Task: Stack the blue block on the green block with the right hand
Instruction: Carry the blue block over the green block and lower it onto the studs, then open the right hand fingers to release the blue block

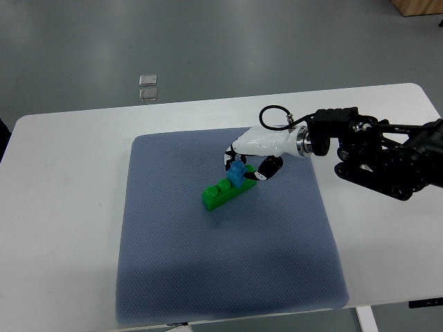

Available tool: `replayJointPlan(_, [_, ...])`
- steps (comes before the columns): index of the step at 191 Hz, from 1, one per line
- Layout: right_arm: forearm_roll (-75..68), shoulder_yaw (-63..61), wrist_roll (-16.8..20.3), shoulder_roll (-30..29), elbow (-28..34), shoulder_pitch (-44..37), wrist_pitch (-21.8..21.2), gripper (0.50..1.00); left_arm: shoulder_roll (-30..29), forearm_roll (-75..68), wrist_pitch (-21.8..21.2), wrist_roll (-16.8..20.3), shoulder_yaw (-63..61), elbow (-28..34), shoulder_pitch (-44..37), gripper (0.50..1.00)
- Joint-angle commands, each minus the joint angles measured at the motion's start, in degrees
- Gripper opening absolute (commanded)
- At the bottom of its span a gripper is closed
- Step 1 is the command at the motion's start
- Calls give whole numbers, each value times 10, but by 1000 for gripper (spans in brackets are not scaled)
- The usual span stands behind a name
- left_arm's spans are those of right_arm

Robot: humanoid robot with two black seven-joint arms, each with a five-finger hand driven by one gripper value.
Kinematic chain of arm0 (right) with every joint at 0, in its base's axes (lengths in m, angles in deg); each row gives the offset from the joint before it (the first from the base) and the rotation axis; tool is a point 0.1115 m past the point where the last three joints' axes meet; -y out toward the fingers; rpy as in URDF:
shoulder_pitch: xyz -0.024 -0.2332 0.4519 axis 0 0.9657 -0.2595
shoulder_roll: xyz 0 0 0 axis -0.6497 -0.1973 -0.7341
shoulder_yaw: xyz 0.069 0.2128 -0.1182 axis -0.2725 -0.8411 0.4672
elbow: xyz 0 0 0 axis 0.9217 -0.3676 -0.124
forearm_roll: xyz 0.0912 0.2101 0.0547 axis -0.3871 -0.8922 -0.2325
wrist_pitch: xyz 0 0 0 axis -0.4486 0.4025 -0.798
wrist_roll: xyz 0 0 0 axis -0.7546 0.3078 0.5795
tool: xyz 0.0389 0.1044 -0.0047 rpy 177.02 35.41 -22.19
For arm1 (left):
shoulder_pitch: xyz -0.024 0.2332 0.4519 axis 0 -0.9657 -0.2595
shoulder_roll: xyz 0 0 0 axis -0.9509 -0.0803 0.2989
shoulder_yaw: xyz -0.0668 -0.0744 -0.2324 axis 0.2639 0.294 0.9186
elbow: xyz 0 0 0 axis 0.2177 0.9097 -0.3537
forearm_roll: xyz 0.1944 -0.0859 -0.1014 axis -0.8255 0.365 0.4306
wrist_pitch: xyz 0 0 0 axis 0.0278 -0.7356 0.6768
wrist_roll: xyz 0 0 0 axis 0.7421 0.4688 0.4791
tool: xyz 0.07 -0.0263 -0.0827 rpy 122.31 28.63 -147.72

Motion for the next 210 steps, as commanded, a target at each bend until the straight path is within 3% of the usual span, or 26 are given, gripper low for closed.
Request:
replayJointPlan(1, [1, 2, 0, 0, 0, 3, 0, 568, 0, 0, 0, 0, 0, 0, 0, 1000])
replayJointPlan(36, [1, 7, 1, 0, -1, 4, 10, 570, 0, 0, 0, 0, 0, -1, 0, 1000])
replayJointPlan(54, [-1, 6, 1, 0, -1, 2, 11, 594, 0, 0, 0, 0, 0, -1, 0, 1000])
replayJointPlan(57, [-6, 5, 1, 1, -1, 0, 11, 633, 0, 0, 0, 0, 0, -1, 0, 1000])
replayJointPlan(67, [-9, 4, 2, 1, -1, -1, 11, 684, 0, 0, 0, 0, 0, 0, 0, 1000])
replayJointPlan(94, [-14, -2, 2, 2, -1, -4, 9, 748, 0, 0, 0, 0, 0, -1, 0, 1000])
replayJointPlan(123, [-14, -2, 1, 4, -1, -5, 5, 756, 0, 0, 0, 0, 0, -1, 0, 1000])
replayJointPlan(155, [-24, -2, -1, 8, 1, -9, 1, 797, 0, 0, 0, 0, 0, 0, 0, 1000])
replayJointPlan(172, [-55, -4, -1, 15, 14, -23, -27, 852, 0, 0, 0, 0, 0, -1, 0, 1000])
replayJointPlan(185, [-95, -9, 0, 22, 22, -28, -56, 864, 0, 0, 0, 0, 0, -1, 0, 1000])
replayJointPlan(192, [-126, -21, 3, 25, 23, -32, -74, 909, 0, 0, 0, 0, 0, 0, 0, 1000])
replayJointPlan(208, [-157, -36, 6, 27, 23, -33, -94, 915, 0, 0, 0, 0, 0, 0, 0, 1000])
replayJointPlan(210, [-189, -47, 6, 27, 21, -32, -111, 917, 0, 0, 0, 0, 0, -1, 0, 1000])
